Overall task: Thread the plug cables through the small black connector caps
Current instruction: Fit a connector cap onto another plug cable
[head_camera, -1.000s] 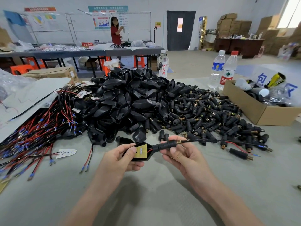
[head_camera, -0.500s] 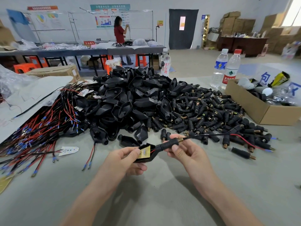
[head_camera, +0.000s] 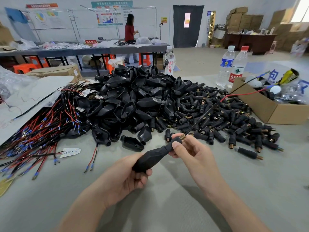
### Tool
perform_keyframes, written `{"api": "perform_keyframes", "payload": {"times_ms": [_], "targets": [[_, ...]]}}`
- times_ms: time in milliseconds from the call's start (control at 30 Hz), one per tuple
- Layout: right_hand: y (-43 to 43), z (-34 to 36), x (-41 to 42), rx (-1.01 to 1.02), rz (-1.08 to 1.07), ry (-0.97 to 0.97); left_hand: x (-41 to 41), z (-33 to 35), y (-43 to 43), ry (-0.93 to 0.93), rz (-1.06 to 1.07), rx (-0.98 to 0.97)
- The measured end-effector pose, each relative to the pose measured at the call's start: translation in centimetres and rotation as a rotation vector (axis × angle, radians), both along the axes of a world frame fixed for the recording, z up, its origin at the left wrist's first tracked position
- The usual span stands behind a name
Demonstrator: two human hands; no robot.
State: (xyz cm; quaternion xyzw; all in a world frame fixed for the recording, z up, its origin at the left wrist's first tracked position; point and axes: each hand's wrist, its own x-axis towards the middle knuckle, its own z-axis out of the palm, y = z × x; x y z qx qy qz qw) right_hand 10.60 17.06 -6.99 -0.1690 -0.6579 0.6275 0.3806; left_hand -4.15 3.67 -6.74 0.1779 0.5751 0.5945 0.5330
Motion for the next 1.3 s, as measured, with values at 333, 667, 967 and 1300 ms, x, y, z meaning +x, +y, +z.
{"api": "perform_keyframes", "payload": {"times_ms": [333, 667, 967, 1300], "targets": [[0.1, 0.2, -0.1, -0.129, 0.025, -0.02, 0.5, 0.4, -0.1, 0.186, 0.038, 0.166], [0.2, 0.3, 0.0, -0.339, 0.107, 0.051, 0.8, 0.2, -0.2, 0.404, 0.123, 0.317], [0.0, 0.2, -0.2, -0.372, 0.146, 0.015, 1.0, 0.2, -0.1, 0.464, 0.132, 0.343], [0.0, -0.3, -0.2, -0.414, 0.197, 0.028, 1.4, 0.3, -0.1, 0.553, 0.145, 0.341]]}}
